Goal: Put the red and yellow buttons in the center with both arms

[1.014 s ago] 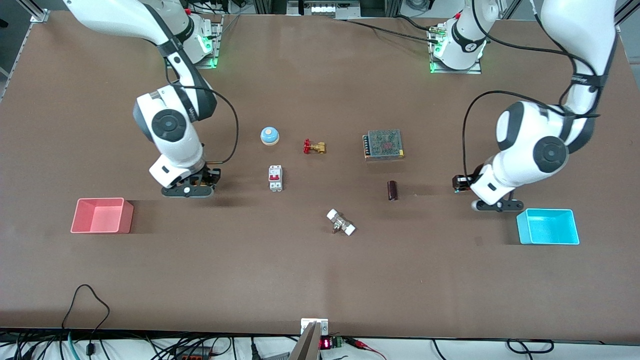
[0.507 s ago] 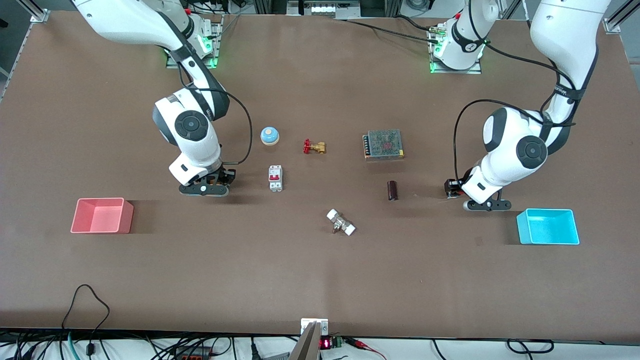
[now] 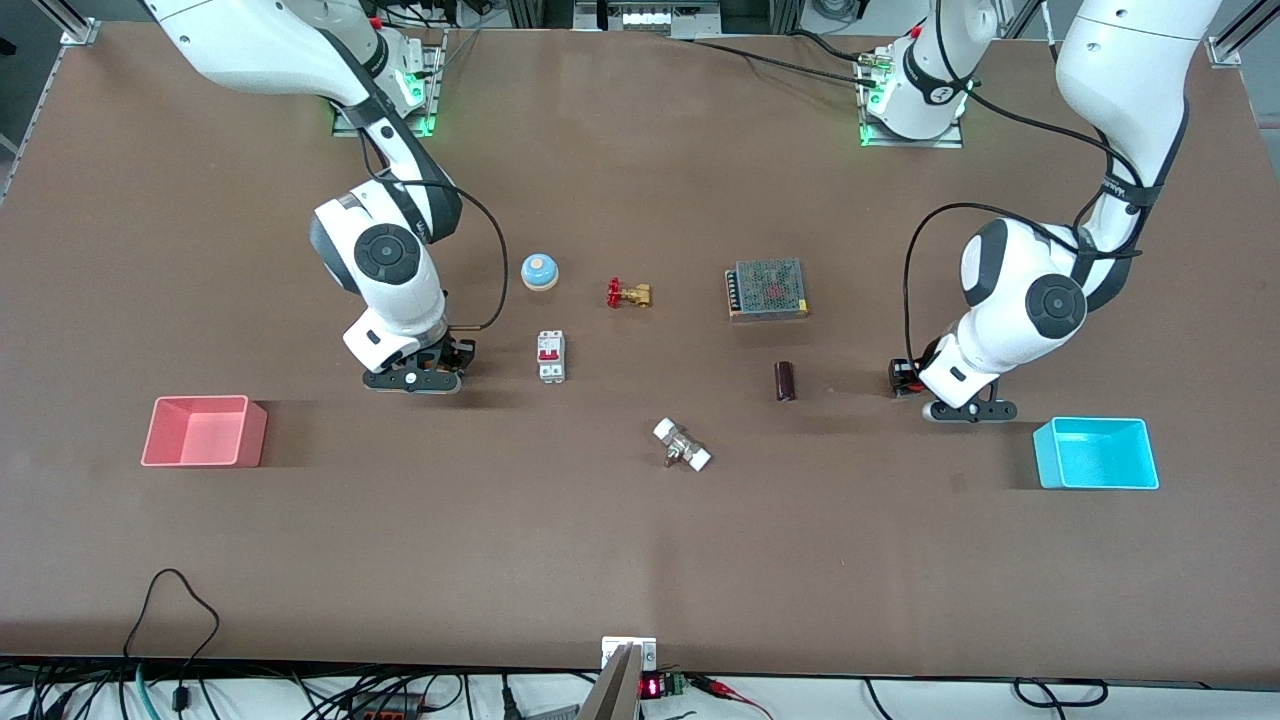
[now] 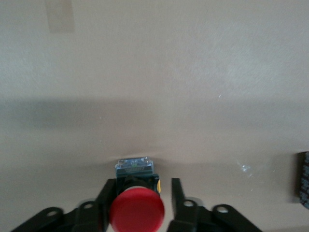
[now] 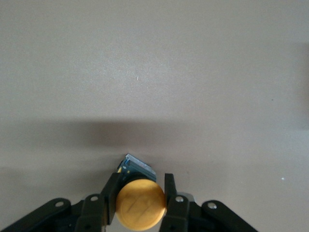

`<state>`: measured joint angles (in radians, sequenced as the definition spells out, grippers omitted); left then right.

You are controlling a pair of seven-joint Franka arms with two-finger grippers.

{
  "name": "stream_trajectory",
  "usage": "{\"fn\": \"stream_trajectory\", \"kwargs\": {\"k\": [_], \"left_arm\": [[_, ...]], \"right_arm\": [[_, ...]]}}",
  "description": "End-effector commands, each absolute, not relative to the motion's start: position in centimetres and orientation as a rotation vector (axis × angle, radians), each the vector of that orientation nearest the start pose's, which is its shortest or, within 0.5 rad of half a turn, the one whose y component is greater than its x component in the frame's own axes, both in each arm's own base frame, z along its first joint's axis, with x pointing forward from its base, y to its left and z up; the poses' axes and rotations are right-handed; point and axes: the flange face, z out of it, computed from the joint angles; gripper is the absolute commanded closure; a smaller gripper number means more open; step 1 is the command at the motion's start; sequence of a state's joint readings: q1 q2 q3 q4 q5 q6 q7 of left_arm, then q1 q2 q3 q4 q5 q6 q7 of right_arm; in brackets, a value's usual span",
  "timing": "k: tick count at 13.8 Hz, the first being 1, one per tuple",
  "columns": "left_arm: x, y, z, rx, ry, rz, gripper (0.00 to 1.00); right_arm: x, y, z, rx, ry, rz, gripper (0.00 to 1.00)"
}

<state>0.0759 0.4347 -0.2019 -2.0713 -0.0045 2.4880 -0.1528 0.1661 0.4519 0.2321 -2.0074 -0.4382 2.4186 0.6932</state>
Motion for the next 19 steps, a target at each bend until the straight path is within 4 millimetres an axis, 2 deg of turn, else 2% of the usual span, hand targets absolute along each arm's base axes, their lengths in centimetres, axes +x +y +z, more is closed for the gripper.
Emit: {"fn": "stream_trajectory", "kwargs": {"k": [1, 3, 5, 6, 7, 8, 9, 10, 11, 12, 13, 14, 16, 17, 18, 19], "left_arm": [[59.4, -7.2, 27.2, -3.226, -0.077, -0.094, 0.00], [61.2, -6.7, 30.9, -3.218, -0.085, -0.144, 0.00], [63.4, -5.6, 35.8, -3.210, -0.108, -0.174, 0.00], [64.2, -4.7, 38.2, -3.202, -0.129, -0.221, 0.00], [64.7, -3.3, 40.9, -3.187, -0.157, -0.280, 0.00], [65.0, -2.3, 43.2, -3.175, -0.176, -0.298, 0.00], [65.2, -1.0, 45.1, -3.170, -0.184, -0.262, 0.00], [65.4, -0.5, 47.2, -3.169, -0.175, -0.224, 0.00], [65.4, 0.7, 48.7, -3.161, -0.202, -0.189, 0.00], [65.4, 1.3, 50.1, -3.158, -0.215, -0.182, 0.00], [65.2, 1.4, 51.8, -3.159, -0.219, -0.186, 0.00], [65.0, 1.2, 53.4, -3.163, -0.218, -0.186, 0.00], [64.5, 1.4, 57.4, -3.162, -0.221, -0.178, 0.00], [64.2, 1.2, 58.8, -3.160, -0.214, -0.173, 0.00], [63.6, 1.1, 59.8, -3.159, -0.175, -0.174, 0.00], [63.2, 0.9, 59.9, -3.155, -0.154, -0.167, 0.00]], "right_arm": [[55.7, 23.3, 23.0, -3.306, -0.020, -0.164, 0.47], [55.9, 23.2, 23.1, -3.303, -0.017, -0.172, 0.39], [57.1, 22.8, 24.5, -3.283, 0.028, -0.205, 0.07], [58.3, 22.2, 26.3, -3.264, 0.062, -0.239, 0.00], [59.0, 22.3, 28.4, -3.237, 0.123, -0.245, 0.00], [60.1, 21.6, 31.3, -3.194, 0.241, -0.211, 0.00], [61.2, 20.6, 34.4, -3.152, 0.290, -0.172, 0.00], [62.2, 19.4, 38.6, -3.102, 0.246, -0.094, 0.00], [62.8, 17.8, 41.7, -3.065, 0.192, -0.022, 0.00], [63.3, 15.3, 44.9, -3.052, 0.139, 0.044, 0.00], [63.4, 12.9, 47.8, -3.069, 0.104, 0.072, 0.00], [63.2, 10.6, 49.9, -3.076, 0.093, 0.087, 0.00], [61.9, 5.4, 55.3, -3.087, 0.119, -0.007, 0.00], [61.1, 2.6, 57.3, -3.091, 0.166, -0.050, 0.00], [60.3, 1.0, 58.7, -3.096, 0.183, -0.055, 0.00], [59.0, -0.1, 59.9, -3.098, 0.179, -0.024, 0.00]]}}
